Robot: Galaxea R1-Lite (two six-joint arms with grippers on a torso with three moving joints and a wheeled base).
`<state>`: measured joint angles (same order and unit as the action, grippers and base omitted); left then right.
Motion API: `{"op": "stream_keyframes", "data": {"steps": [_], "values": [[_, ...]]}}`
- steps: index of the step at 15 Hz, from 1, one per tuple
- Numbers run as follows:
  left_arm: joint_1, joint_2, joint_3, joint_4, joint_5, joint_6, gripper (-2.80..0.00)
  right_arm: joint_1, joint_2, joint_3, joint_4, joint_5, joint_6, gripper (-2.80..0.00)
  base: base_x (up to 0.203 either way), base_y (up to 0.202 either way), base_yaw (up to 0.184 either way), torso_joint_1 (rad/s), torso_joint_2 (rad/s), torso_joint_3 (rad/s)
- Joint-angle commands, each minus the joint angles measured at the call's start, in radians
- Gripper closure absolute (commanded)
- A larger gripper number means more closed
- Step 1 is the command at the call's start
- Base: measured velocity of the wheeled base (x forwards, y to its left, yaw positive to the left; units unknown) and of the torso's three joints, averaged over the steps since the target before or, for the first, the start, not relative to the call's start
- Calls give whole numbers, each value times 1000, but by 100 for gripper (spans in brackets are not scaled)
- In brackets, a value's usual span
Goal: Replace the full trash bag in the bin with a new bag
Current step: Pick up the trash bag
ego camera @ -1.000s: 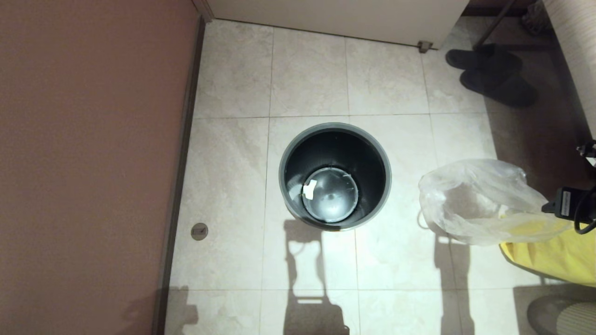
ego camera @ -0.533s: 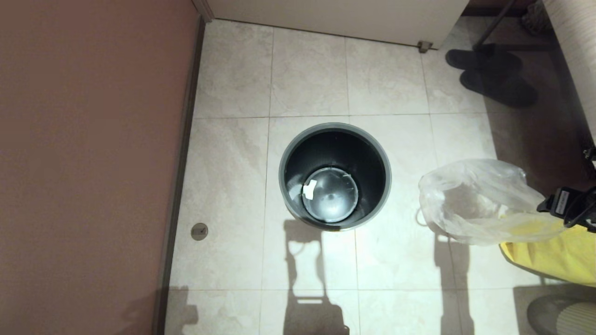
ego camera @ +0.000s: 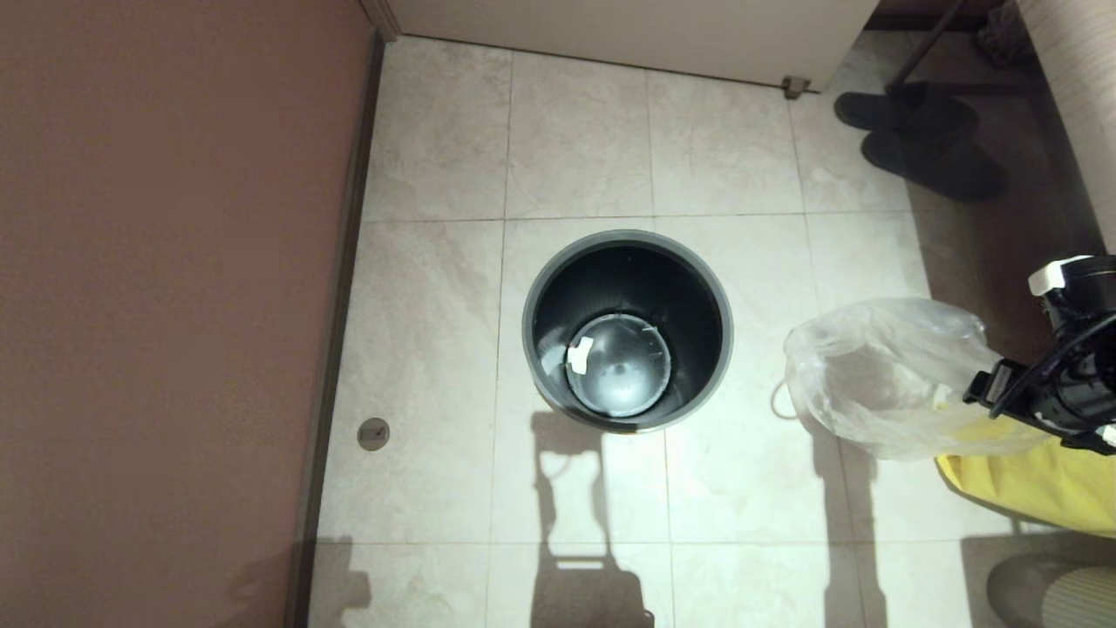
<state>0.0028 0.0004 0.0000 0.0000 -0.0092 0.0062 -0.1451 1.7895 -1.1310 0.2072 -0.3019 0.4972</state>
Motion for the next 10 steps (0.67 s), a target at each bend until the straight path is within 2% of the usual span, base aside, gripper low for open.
{"op": "stream_keyframes", "data": {"steps": [1, 5, 6, 10], "values": [[0, 1, 0, 0, -2, 0, 0, 2, 62, -12, 1, -5, 5, -280, 0, 0, 0, 0, 0, 0], [0, 0, 0, 0, -1, 0, 0, -6, 101, -38, 1, -18, 34, -280, 0, 0, 0, 0, 0, 0], [0, 1, 0, 0, -1, 0, 0, -18, 112, -38, 1, -26, 34, 0, 0, 0, 0, 0, 0, 0], [0, 1, 0, 0, 0, 0, 0, -27, 123, -36, 3, -26, 37, 0, 0, 0, 0, 0, 0, 0]]}}
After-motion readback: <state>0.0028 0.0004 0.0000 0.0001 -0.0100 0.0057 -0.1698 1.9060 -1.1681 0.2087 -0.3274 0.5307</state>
